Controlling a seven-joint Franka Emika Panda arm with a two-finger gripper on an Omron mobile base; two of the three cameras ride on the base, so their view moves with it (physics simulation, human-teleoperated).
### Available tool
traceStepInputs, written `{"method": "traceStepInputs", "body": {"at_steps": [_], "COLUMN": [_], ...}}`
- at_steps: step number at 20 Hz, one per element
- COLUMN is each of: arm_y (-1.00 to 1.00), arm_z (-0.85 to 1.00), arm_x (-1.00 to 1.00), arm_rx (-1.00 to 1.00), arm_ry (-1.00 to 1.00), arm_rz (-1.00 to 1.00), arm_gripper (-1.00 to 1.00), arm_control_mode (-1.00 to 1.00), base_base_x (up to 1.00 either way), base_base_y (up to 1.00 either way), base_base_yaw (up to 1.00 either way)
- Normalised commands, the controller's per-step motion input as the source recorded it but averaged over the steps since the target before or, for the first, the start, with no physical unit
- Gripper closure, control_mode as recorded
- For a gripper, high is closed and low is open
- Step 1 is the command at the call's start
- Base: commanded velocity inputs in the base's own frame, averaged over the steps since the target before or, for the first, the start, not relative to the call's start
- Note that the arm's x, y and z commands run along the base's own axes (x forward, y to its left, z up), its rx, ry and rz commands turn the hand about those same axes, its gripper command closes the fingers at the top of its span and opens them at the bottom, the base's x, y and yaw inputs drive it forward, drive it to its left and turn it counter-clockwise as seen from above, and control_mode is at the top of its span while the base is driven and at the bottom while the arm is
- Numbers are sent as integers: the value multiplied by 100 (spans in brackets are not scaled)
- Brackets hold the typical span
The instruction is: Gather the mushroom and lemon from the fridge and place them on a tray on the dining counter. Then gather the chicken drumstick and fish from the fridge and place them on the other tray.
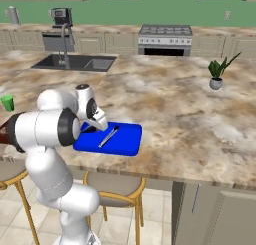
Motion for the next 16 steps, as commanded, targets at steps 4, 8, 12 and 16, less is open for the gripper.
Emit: {"method": "traceStepInputs", "body": {"at_steps": [4, 8, 12, 16], "arm_y": [0, 0, 0, 1], "arm_z": [-25, -28, -29, -29], "arm_x": [27, 24, 24, 19], "arm_rx": [0, 0, 0, 0], "arm_ry": [0, 0, 0, 0], "arm_rz": [0, 0, 0, 0], "arm_gripper": [100, 100, 100, 100], "arm_control_mode": [-100, -100, -100, -100], "base_base_x": [0, 0, 0, 0], "base_base_y": [0, 0, 0, 0], "base_base_yaw": [0, 0, 0, 0]}}
